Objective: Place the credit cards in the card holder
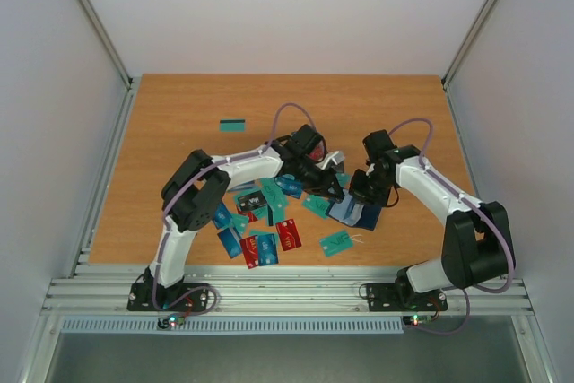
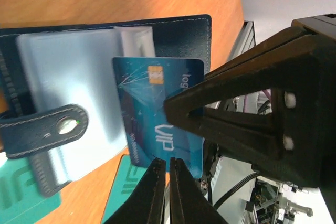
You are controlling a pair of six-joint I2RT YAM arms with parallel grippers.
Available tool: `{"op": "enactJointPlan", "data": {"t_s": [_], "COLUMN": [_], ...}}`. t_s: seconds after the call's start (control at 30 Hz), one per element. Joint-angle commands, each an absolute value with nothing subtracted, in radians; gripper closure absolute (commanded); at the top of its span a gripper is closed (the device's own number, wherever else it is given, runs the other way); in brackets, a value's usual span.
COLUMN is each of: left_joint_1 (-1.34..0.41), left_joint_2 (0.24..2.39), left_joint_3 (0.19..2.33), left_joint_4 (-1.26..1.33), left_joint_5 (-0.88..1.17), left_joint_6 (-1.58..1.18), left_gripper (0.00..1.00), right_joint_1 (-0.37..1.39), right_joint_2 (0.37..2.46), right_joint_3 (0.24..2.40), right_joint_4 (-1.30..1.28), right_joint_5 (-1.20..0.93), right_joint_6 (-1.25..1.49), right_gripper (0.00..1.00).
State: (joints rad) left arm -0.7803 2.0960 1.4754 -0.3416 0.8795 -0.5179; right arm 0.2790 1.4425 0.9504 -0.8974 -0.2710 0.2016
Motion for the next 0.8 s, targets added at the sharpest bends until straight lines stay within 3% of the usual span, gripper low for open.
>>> {"op": "enactJointPlan", "data": {"t_s": [0.0, 0.3, 0.77], "left_joint_1": [-0.829, -0.853, -0.853], "left_joint_2": [2.185, 2.264, 2.269], "left_joint_3": [1.552, 1.620, 1.621], "left_joint_4": [-0.397, -0.506, -0.540], "left_joint_5": [0.866, 0.719, 0.670], "left_joint_6": [-0.488, -0.485, -0.496], "left_gripper": [0.95, 0.95, 0.96], "right_joint_1": [0.266, 0.208, 0.094], "right_joint_2": [1.418, 1.373, 1.283], "right_joint_3": [0.934, 0.883, 0.682], "right_joint_4": [-0.925, -0.950, -0.693], "right_joint_5": [-0.268, -0.275, -0.441], "right_joint_6": [0.152, 0.078, -0.046], "right_gripper": [0.99, 0.99, 0.99]}}
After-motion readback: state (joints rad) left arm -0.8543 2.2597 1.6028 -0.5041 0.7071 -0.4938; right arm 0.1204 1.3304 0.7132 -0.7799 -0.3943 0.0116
